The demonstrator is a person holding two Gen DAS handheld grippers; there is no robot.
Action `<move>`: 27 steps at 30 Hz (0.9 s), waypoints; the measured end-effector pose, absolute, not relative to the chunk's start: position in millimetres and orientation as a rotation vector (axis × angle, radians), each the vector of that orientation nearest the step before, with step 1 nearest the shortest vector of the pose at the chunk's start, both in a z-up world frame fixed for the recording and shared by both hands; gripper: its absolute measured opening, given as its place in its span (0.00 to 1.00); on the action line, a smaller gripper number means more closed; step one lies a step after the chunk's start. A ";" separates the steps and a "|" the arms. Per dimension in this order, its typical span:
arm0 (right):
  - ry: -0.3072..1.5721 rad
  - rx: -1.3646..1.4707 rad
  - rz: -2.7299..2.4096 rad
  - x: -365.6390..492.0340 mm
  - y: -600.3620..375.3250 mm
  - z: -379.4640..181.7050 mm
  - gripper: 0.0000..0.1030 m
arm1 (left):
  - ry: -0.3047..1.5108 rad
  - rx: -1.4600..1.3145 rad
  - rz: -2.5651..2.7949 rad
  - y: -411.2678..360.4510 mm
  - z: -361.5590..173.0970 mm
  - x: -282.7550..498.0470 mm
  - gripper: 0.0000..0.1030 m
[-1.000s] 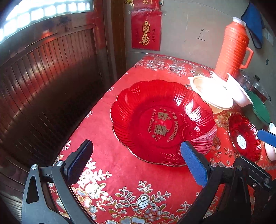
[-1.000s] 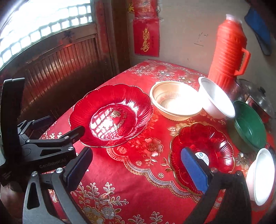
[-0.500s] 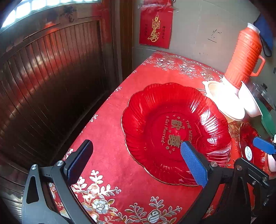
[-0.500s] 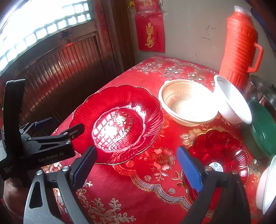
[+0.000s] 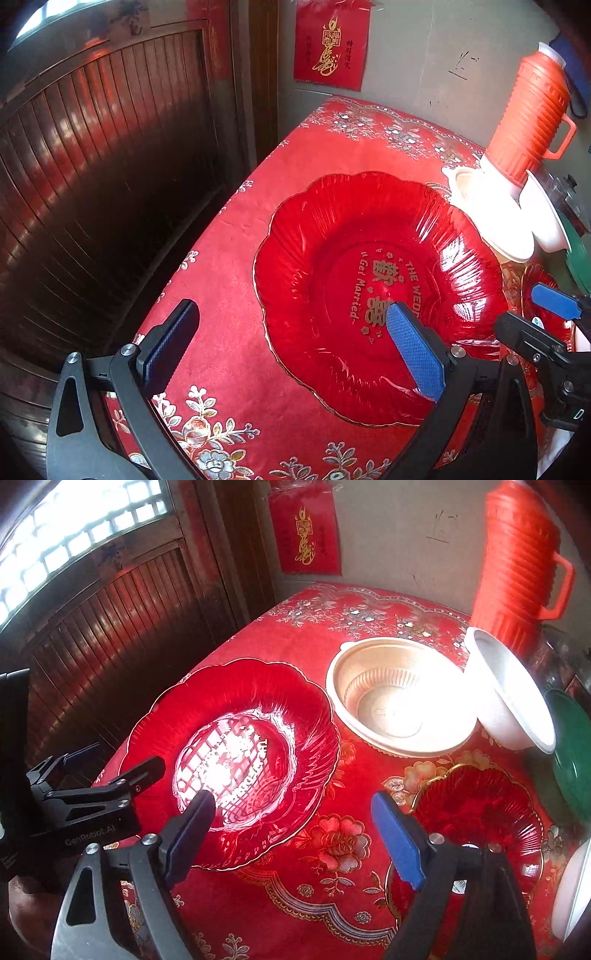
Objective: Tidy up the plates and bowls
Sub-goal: 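Move the left tool to the large red wedding plate and close on its rim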
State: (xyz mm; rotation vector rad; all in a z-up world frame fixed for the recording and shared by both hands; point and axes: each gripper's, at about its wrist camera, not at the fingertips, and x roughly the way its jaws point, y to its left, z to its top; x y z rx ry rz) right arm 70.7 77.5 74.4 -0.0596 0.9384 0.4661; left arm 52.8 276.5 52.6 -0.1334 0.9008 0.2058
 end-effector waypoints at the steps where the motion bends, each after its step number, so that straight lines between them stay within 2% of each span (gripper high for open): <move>1: 0.940 -0.057 0.466 71.3 77.1 74.1 0.84 | 0.897 -0.131 0.207 276.1 53.2 52.9 0.99; 25: 0.982 -0.047 0.439 91.8 81.4 61.5 0.84 | 0.934 -0.135 0.190 278.4 40.7 76.3 0.99; 27: 0.984 -0.050 0.438 94.2 82.7 60.0 0.82 | 0.941 -0.117 0.192 276.1 39.3 80.7 0.97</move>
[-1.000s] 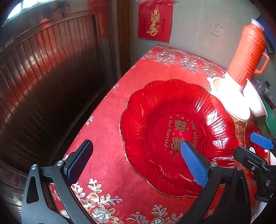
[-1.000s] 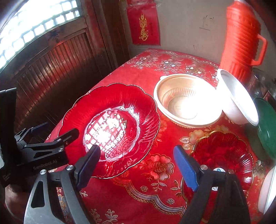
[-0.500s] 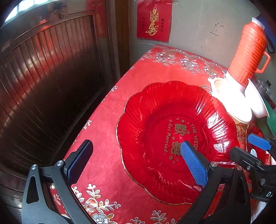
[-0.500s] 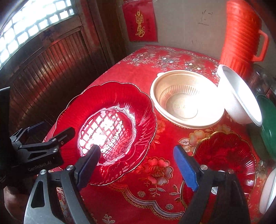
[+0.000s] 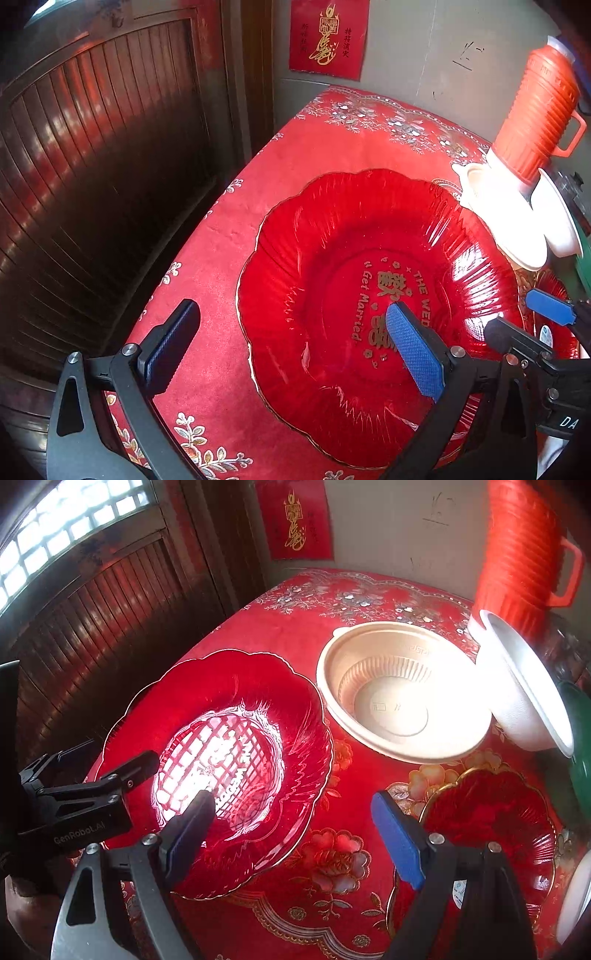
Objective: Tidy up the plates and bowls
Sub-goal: 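Move the left tool to the large red wedding plate and close on its rim, then carry the large red plate to the table edge by the door and open the left tool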
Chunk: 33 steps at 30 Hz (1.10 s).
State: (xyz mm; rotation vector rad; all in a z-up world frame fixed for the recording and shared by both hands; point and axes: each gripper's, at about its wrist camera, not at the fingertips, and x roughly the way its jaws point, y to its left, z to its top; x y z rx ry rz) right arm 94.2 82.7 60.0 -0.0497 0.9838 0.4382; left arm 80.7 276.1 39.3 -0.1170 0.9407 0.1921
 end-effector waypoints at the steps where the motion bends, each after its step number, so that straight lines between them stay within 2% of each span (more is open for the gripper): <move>1: 0.985 -0.052 0.436 95.9 83.4 59.5 0.79 | 0.945 -0.110 0.190 275.3 38.1 83.0 0.91; 2: 0.989 -0.052 0.435 97.4 84.4 58.6 0.68 | 0.955 -0.104 0.190 274.3 36.3 85.6 0.87; 3: 0.997 -0.051 0.437 99.3 85.2 57.0 0.60 | 0.968 -0.098 0.193 273.8 34.1 88.2 0.79; 4: 1.007 -0.048 0.439 102.1 85.5 55.0 0.58 | 0.981 -0.092 0.194 273.6 31.8 91.5 0.72; 8: 1.029 -0.017 0.442 110.2 82.0 47.9 0.43 | 1.029 -0.073 0.188 272.3 21.1 100.2 0.60; 10: 1.039 -0.004 0.454 113.4 81.2 45.5 0.33 | 1.023 -0.052 0.214 273.3 19.3 102.9 0.47; 11: 1.047 0.010 0.463 115.3 80.9 44.1 0.28 | 1.021 -0.060 0.217 275.8 19.3 103.8 0.46; 13: 1.052 0.028 0.464 118.9 78.9 41.9 0.24 | 1.027 -0.072 0.219 281.5 19.5 105.0 0.35; 15: 1.044 0.030 0.460 118.4 77.8 41.6 0.18 | 1.024 -0.075 0.211 284.2 20.9 105.3 0.33; 24: 0.995 -0.051 0.473 101.3 80.7 49.6 0.17 | 0.998 -0.084 0.216 283.8 31.5 87.9 0.26; 33: 0.920 -0.102 0.498 61.7 82.9 70.5 0.18 | 0.941 -0.103 0.210 287.8 56.4 41.7 0.25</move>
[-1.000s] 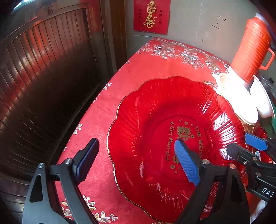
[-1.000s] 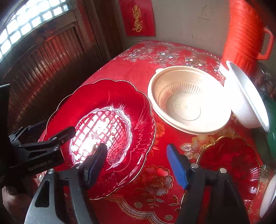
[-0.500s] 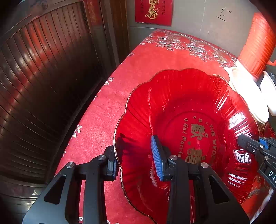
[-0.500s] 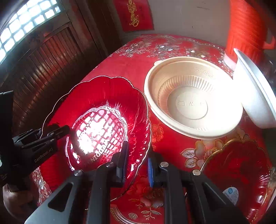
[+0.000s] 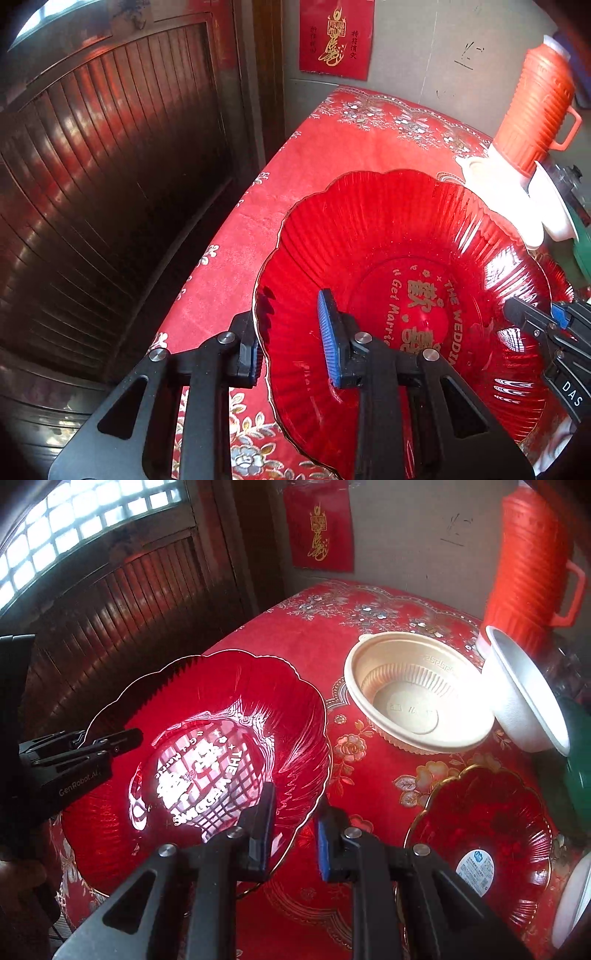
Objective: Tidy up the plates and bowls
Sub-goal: 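Carry the large red plate to the table edge by the door and open the left tool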
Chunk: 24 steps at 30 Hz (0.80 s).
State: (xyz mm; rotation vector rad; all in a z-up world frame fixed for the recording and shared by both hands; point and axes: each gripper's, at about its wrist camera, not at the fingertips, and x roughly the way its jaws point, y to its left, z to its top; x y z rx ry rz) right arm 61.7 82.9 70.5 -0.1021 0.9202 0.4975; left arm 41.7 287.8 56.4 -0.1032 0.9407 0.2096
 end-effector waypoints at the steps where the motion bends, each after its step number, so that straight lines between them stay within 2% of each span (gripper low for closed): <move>1: 0.913 -0.104 0.503 55.2 83.0 73.2 0.19 | 0.936 -0.101 0.209 287.6 58.5 35.7 0.26; 11: 0.890 -0.138 0.572 -0.9 94.0 76.5 0.22 | 0.927 -0.124 0.218 302.1 55.6 -32.7 0.25; 24: 0.955 -0.184 0.602 -19.3 110.7 44.2 0.25 | 0.943 -0.152 0.265 314.9 28.7 -60.2 0.25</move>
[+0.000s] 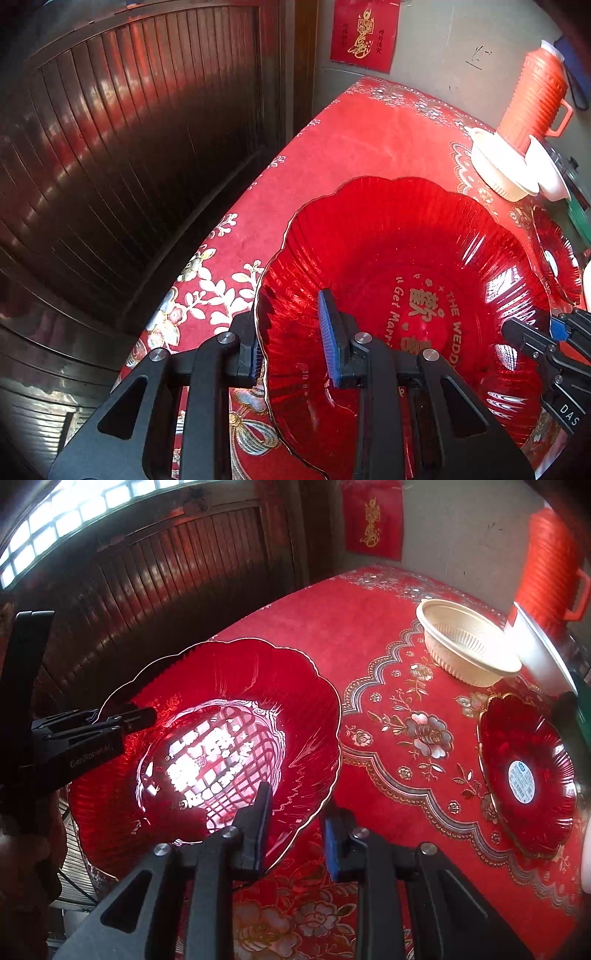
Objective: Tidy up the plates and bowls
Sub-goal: 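Carry the large red plate to the table edge by the door and open the left tool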
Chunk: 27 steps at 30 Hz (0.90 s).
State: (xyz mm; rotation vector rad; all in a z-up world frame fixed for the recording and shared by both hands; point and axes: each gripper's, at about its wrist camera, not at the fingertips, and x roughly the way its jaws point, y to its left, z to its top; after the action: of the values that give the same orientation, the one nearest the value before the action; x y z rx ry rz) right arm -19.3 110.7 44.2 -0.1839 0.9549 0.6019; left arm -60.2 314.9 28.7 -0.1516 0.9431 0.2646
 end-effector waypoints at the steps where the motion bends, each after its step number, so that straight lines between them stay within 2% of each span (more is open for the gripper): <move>1: 0.961 -0.186 0.604 -18.2 112.3 41.8 0.25 | 0.943 -0.148 0.269 315.5 27.2 -62.0 0.26; 6: 0.981 -0.157 0.627 -17.1 113.6 35.6 0.25 | 0.932 -0.204 0.279 324.6 21.5 -65.2 0.26; 8: 0.985 -0.139 0.636 -17.2 112.8 35.9 0.25 | 0.920 -0.216 0.281 326.2 19.4 -67.1 0.31; 10: 0.972 -0.136 0.626 -16.4 111.8 37.5 0.25 | 0.916 -0.212 0.293 326.7 18.8 -70.0 0.40; 13: 0.970 -0.115 0.620 -16.5 108.1 41.6 0.37 | 0.903 -0.252 0.284 332.3 18.1 -73.4 0.58; 15: 0.966 -0.098 0.619 -19.7 104.6 44.9 0.48 | 0.890 -0.260 0.297 335.3 20.0 -76.3 0.59; 17: 0.960 -0.088 0.615 -21.7 102.1 47.6 0.52 | 0.877 -0.254 0.319 337.3 22.9 -80.0 0.59; 27: 0.929 -0.099 0.603 -28.8 95.1 59.2 0.53 | 0.787 -0.162 0.337 317.3 55.1 -95.6 0.60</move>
State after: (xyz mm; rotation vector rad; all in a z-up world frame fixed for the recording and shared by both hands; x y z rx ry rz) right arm -28.8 95.1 59.2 -0.0988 0.9291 0.6031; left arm -95.6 317.3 55.1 -0.1618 0.7872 0.3372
